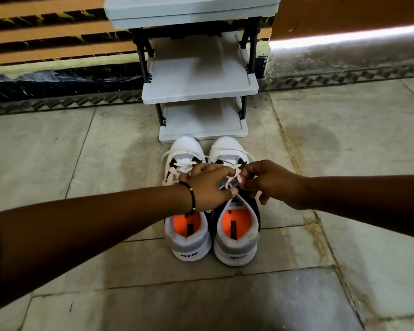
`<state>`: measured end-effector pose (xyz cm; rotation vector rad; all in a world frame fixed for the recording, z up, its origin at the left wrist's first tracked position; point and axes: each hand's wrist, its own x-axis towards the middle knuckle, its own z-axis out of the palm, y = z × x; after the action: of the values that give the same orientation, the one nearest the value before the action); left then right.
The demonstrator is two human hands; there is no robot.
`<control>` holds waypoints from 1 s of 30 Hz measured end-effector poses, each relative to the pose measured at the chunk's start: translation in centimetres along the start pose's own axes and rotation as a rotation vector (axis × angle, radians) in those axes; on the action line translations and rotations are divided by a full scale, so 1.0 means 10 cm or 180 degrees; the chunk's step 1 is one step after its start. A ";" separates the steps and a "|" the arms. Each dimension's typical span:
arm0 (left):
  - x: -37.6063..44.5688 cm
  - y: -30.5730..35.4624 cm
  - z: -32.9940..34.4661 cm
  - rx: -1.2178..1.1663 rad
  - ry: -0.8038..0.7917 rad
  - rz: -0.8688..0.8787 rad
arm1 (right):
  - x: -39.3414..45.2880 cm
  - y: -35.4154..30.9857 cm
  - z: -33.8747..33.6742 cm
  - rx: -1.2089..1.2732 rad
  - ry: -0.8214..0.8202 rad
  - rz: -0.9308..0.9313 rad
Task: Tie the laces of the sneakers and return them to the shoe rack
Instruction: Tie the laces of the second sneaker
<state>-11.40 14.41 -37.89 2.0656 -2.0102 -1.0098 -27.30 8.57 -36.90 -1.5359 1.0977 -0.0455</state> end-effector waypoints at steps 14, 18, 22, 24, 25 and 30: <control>-0.08 0.26 -0.30 -0.1760 0.0719 0.1058 | -0.12 -0.14 0.14 0.0170 -0.0073 -0.0599; -0.06 0.08 -0.35 -0.1189 0.0316 0.0763 | -0.14 -0.20 0.13 0.0342 0.0113 -0.0727; -0.11 -0.03 -0.36 -0.1009 0.0362 0.0547 | -0.13 -0.25 -0.02 0.0458 0.0309 -0.0560; -0.12 -0.04 -0.39 -0.1330 0.0333 0.0484 | -0.14 -0.27 -0.10 0.0462 0.0286 -0.0598; -0.12 -0.03 -0.40 -0.1516 0.0222 0.0430 | -0.14 -0.28 -0.12 0.0429 0.0271 -0.0630; -0.17 0.07 -0.36 -0.1773 -0.0579 0.0432 | -0.18 -0.34 -0.16 0.0126 0.0075 -0.0827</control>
<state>-10.03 14.50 -34.07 1.5732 -1.6483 -1.5552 -27.19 8.12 -32.73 -1.6373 0.9045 -0.2621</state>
